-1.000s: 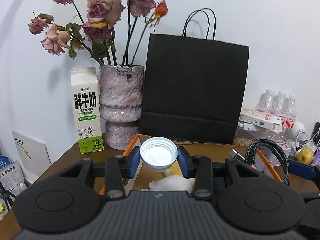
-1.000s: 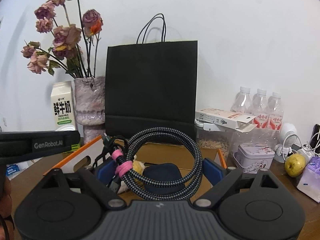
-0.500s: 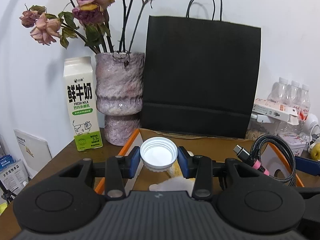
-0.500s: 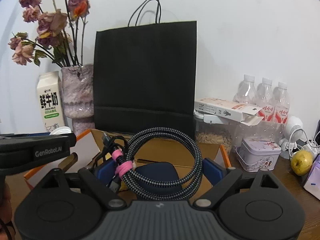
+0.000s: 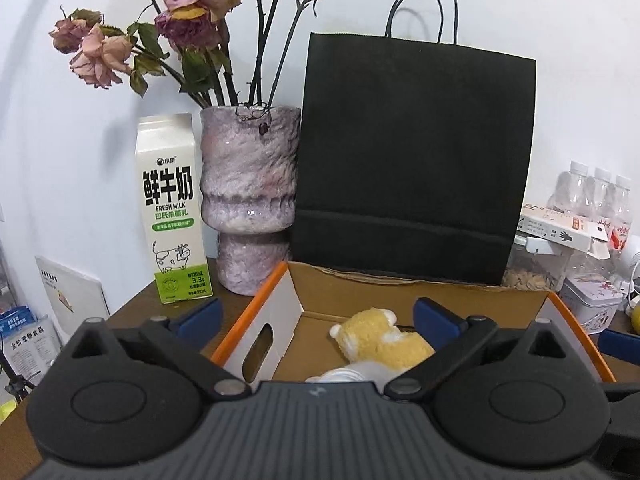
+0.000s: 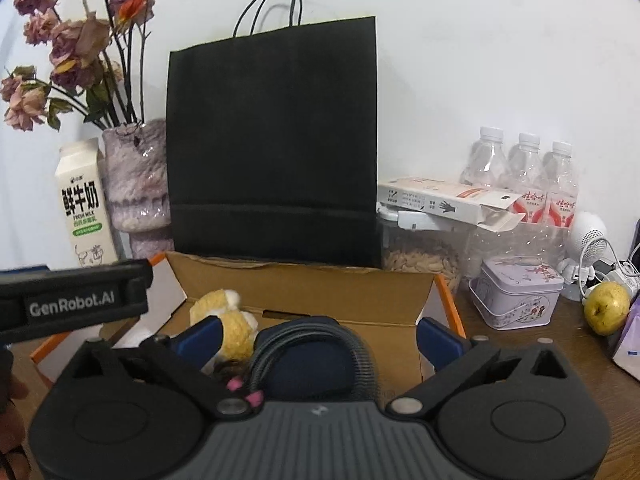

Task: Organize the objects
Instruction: 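Open both grippers to drop the cap and cable into the box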

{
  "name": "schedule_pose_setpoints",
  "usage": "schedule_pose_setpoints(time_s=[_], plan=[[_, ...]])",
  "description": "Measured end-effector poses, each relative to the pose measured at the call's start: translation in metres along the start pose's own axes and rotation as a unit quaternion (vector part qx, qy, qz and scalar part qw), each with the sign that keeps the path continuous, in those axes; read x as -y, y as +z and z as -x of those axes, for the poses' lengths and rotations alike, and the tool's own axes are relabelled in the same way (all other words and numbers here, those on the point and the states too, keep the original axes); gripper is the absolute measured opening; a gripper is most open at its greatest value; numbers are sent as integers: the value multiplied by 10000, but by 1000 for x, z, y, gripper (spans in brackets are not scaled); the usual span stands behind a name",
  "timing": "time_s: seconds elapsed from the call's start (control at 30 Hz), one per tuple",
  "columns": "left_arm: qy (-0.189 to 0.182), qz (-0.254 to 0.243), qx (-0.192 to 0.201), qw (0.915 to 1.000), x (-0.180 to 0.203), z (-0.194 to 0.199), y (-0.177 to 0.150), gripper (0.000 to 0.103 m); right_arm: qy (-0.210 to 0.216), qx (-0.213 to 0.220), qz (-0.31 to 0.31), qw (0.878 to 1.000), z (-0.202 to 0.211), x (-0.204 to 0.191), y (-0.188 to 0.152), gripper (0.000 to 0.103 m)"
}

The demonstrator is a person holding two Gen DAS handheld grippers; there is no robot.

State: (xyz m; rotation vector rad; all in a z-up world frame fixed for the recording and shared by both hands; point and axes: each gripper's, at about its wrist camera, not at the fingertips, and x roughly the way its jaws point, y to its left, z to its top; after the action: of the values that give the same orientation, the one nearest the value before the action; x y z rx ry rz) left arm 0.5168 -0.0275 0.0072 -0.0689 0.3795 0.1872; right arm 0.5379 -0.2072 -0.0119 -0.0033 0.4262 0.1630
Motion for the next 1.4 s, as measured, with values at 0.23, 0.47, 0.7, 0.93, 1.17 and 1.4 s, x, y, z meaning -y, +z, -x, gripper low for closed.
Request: schedule_pose_setpoints(time_s=[0.23,0.47,0.7,0.93,1.17,1.4], plan=[[21,26,-26,10000,-1,0,0,103,15,7,25,10000,1,0,0,103],[22,31,-24,10000,-2,0,1,103,16,14,32,10000,2,-1,1,103],[19,60,5,10000,-4,3,2,103,25,22,30,10000,4,0,1,103],[-7,91,62,9999,-6,11,4,103,74,67,47,9999,14,-1,3,103],[-6,63,105,9999,-10,26,1,103,101,112,45,9999,29,1,3,103],[2,84,128,9999,-19,46,-3,103,112,139,82,9998,49,0,-3,103]])
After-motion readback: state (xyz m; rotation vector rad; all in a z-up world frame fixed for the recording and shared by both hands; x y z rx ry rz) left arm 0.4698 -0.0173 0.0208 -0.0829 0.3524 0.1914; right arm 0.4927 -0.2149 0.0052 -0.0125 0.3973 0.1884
